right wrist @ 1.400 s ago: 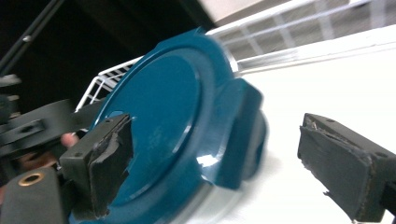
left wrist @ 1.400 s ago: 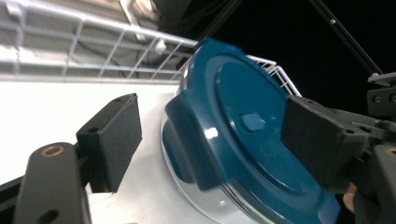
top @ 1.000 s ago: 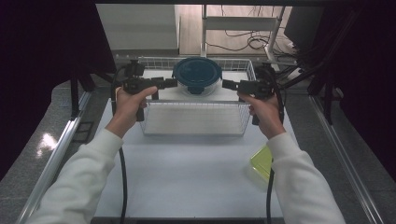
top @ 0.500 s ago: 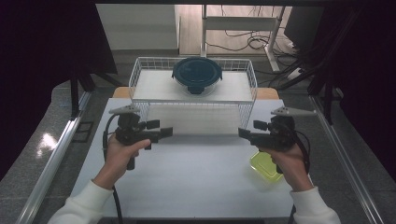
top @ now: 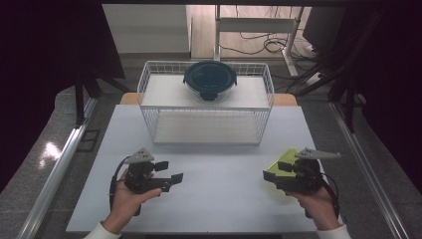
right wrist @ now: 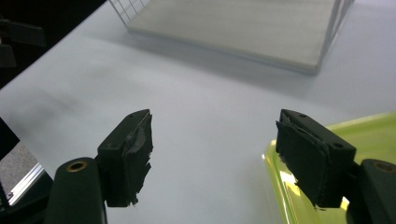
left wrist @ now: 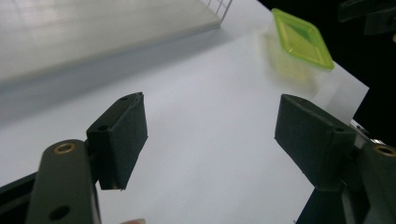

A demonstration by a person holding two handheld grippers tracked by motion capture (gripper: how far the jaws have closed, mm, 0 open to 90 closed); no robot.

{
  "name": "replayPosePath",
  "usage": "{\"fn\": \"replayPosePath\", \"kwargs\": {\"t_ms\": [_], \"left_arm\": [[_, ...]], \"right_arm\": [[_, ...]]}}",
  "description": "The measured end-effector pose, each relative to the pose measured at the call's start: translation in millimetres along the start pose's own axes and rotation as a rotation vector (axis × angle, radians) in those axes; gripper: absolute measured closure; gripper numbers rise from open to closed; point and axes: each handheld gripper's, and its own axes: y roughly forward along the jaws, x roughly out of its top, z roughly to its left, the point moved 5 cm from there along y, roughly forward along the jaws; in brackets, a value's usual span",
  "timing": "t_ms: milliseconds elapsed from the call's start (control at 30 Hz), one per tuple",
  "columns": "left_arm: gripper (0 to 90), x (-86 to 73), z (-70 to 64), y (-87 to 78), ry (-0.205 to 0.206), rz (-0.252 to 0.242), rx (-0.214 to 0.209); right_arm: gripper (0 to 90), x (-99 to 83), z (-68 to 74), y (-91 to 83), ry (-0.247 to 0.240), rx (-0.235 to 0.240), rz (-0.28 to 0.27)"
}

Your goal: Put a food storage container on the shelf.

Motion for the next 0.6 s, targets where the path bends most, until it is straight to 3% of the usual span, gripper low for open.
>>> {"fn": "replayPosePath", "kwargs": {"t_ms": [200,367,600], "left_arm": [[25.1,-7.9,1.6,7.7,0.030,0.030,0.034],[25.1,-8.6,7.0,9.7,0.035,0.028,0.031],[25.1,-12.0,10.3,12.6,0.054,0.041,0.050]], "right_arm": [[27.9,-10.6,-1.5,5.2,0.002,-0.009,0.031],[30.2,-10.3,-1.6,7.0,-0.014,-0.016,0.037],[33.5,-7.8,-10.2,2.3,0.014,-0.024,0.025]]}}
